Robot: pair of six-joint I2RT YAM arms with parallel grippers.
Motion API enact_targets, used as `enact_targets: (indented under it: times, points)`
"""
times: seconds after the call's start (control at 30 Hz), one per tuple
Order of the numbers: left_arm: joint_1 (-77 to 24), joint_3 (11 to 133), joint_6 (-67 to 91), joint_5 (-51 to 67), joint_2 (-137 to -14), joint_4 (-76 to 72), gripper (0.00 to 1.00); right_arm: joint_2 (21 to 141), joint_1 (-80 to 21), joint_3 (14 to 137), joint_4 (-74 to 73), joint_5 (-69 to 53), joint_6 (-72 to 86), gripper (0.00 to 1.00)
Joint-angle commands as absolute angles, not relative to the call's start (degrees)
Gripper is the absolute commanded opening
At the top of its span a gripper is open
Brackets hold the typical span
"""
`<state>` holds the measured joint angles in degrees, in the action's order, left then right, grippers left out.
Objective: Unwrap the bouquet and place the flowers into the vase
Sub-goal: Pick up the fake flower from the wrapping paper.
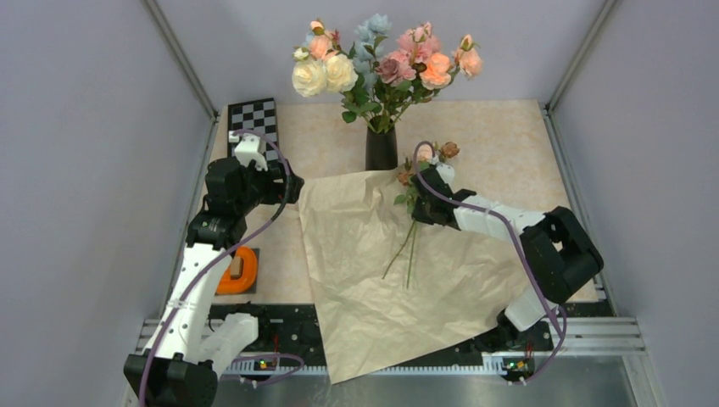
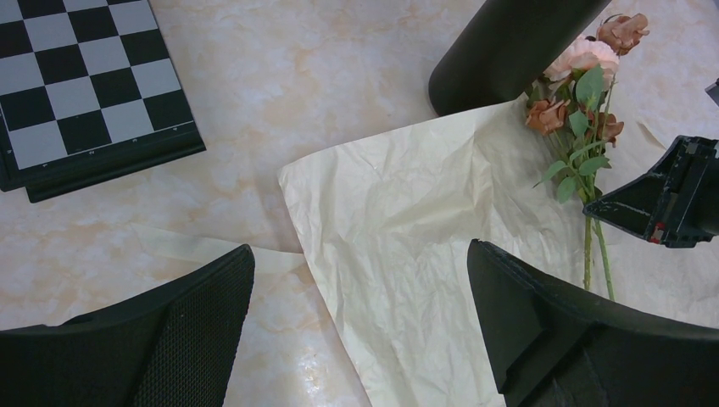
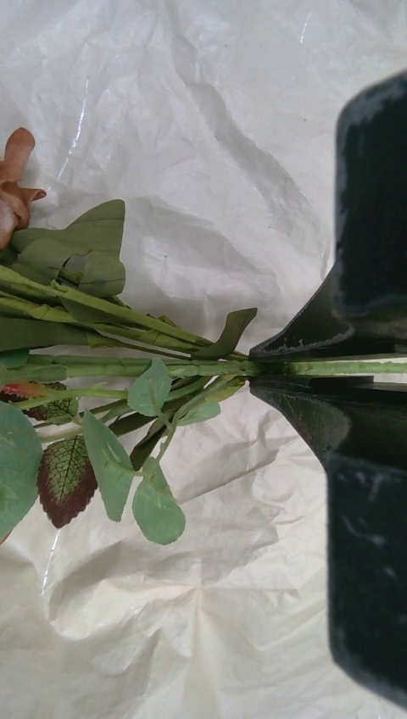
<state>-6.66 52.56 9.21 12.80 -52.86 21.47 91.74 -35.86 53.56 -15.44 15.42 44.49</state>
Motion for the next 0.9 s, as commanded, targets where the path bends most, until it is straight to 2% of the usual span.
enact_targets:
  times: [0.0, 0.87]
  points:
    - [-6.42, 52.49, 8.61, 13.23, -52.51, 19.91, 0.99, 89.63, -36.56, 52.56, -13.97, 15.67, 45.06, 0.0]
    - [-6.42, 52.3, 8.46, 12.65, -52.01, 19.95, 0.99, 92.61, -36.61, 49.75, -9.96, 12.03, 44.49, 0.16]
